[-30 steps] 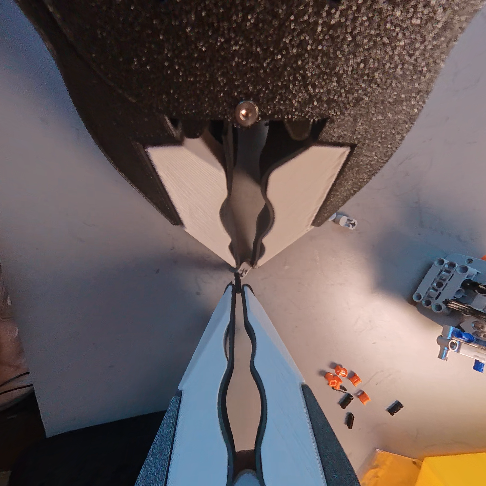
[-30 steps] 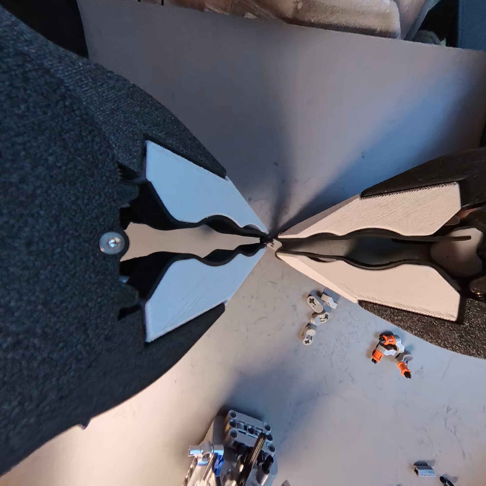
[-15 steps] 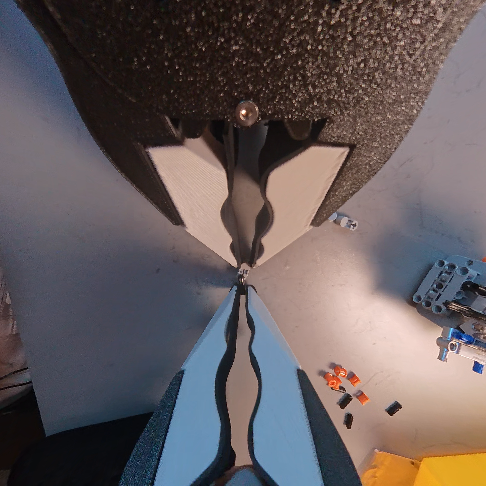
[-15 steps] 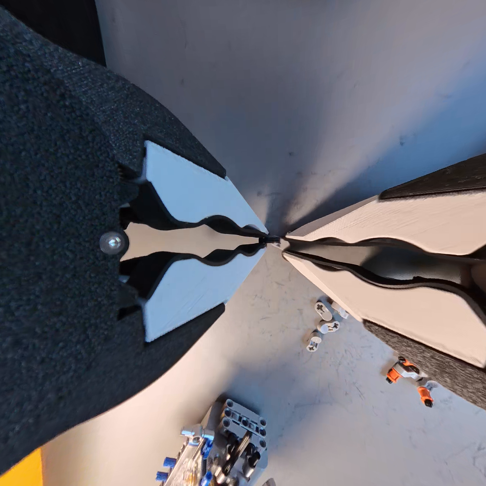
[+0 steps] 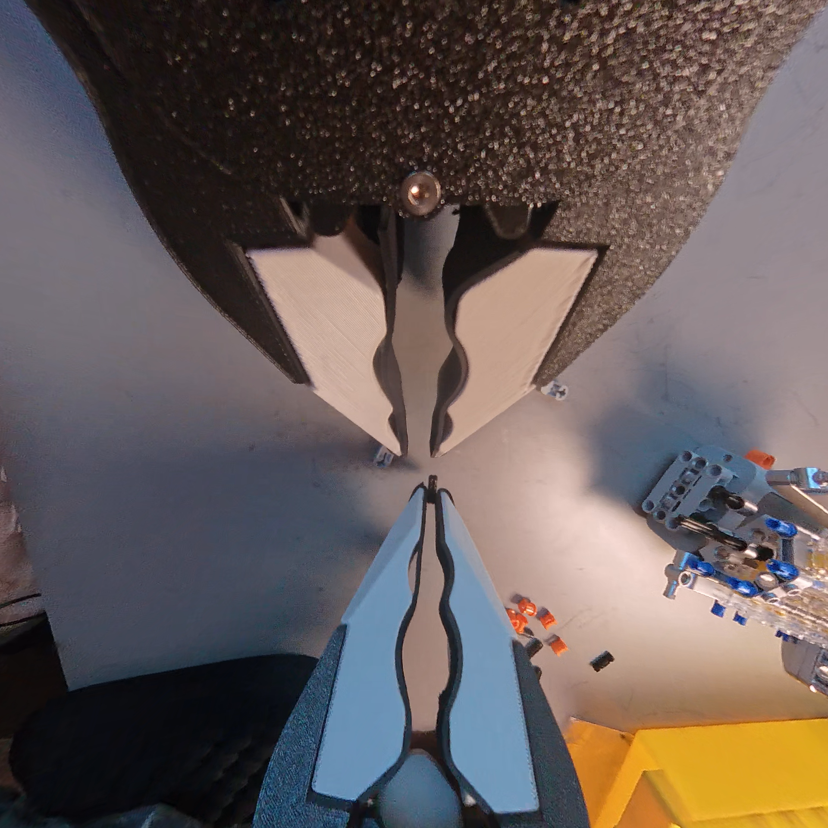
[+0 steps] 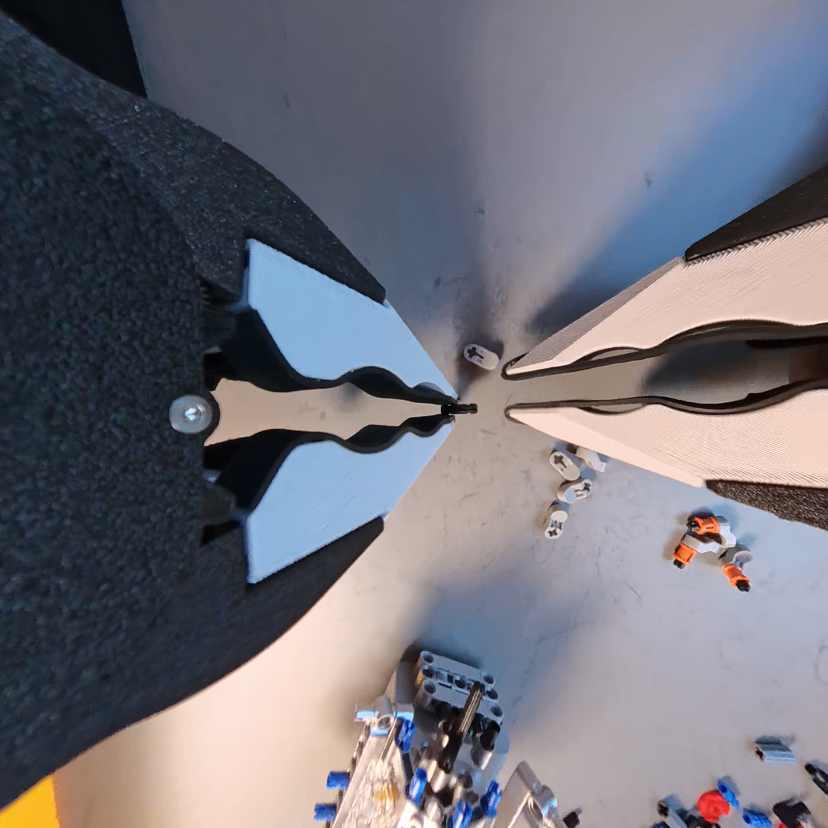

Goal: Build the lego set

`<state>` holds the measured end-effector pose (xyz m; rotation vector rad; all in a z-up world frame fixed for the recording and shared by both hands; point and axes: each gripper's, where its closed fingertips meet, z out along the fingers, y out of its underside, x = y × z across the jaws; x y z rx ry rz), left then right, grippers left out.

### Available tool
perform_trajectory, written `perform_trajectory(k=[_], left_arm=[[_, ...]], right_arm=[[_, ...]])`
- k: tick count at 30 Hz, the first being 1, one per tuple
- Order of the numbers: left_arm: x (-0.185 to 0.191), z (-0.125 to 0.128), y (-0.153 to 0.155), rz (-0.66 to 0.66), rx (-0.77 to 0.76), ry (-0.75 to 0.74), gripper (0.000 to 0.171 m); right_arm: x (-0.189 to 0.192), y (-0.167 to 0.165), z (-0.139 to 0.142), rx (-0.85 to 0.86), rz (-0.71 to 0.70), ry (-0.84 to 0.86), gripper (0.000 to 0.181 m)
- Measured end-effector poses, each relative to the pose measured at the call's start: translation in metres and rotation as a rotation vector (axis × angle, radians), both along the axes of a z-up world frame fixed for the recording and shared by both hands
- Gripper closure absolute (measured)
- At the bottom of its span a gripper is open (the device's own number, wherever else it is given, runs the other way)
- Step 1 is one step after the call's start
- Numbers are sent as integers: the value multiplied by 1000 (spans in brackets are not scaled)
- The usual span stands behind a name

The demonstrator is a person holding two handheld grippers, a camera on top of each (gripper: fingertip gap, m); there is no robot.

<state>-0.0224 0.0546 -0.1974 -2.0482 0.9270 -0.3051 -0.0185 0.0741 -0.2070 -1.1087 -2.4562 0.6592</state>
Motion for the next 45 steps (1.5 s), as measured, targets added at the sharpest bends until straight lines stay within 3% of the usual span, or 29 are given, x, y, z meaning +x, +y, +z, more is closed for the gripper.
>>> perform_trajectory(k=[6,9,13,16,19,22,24,28,33,40,45], left_arm=[[-3,-3,5,40,17,44,163],[-11,13,8,123,75,38,161],[-46,53,5,393,225,10,157],[-78,74,-12,651,283,-71,149],[-104,72,-23,842,281,-85,138],[-127,67,-23,967,282,17,135],[-144,65,-22,1034,285,126,138],[-162,64,-13,1108,293,278,146],[-171,66,-10,1127,298,403,148],[-182,79,-9,1155,348,503,151],[-185,88,-12,1177,389,566,163]], right_arm=[[-2,1,-2,-23,-22,14,172],[-1,5,24,-50,-72,125,169],[8,5,78,-173,-183,393,155],[18,-6,101,-259,-253,540,145],[18,-46,134,-357,-219,682,147],[9,-100,172,-402,-144,809,176],[-2,-138,185,-383,-79,825,181],[-34,-177,181,-283,-56,785,181],[-56,-174,159,-262,-104,704,181],[-58,-165,164,-336,-124,677,181],[-56,-164,159,-245,-131,656,181]])
